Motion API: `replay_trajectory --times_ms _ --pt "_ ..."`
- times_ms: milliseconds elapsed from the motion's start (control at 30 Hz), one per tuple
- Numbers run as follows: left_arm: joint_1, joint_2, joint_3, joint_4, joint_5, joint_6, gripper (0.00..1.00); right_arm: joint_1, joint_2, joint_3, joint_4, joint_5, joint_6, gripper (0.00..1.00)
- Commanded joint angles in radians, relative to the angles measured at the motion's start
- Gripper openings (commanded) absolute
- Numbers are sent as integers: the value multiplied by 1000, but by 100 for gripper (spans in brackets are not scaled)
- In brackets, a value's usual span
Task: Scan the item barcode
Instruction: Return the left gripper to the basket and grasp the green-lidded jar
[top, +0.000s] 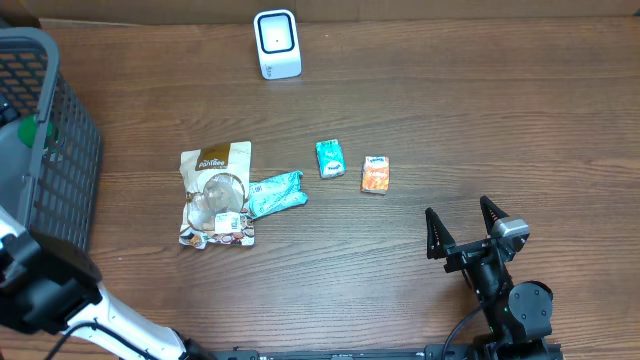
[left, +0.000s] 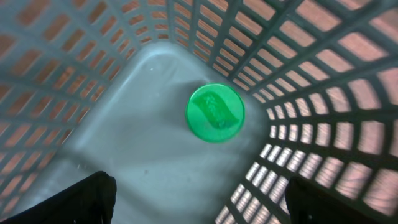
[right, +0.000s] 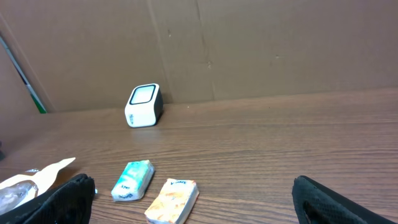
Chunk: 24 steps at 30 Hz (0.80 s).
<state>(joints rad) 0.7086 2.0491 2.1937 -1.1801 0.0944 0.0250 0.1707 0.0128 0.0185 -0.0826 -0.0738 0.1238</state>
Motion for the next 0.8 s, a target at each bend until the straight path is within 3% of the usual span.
replay_trajectory --times_ms 0,167,533,767 --pt "-3 70 -7 35 41 92 90 -2 -10 -11 5 2 4 100" --pt "-4 147 -7 88 124 177 91 -2 -10 -11 4 2 4 100" --pt "-14 270 -7 148 124 209 98 -2 -10 -11 4 2 4 100" --pt "-31 311 -8 167 115 219 96 -2 -10 -11 4 2 4 100"
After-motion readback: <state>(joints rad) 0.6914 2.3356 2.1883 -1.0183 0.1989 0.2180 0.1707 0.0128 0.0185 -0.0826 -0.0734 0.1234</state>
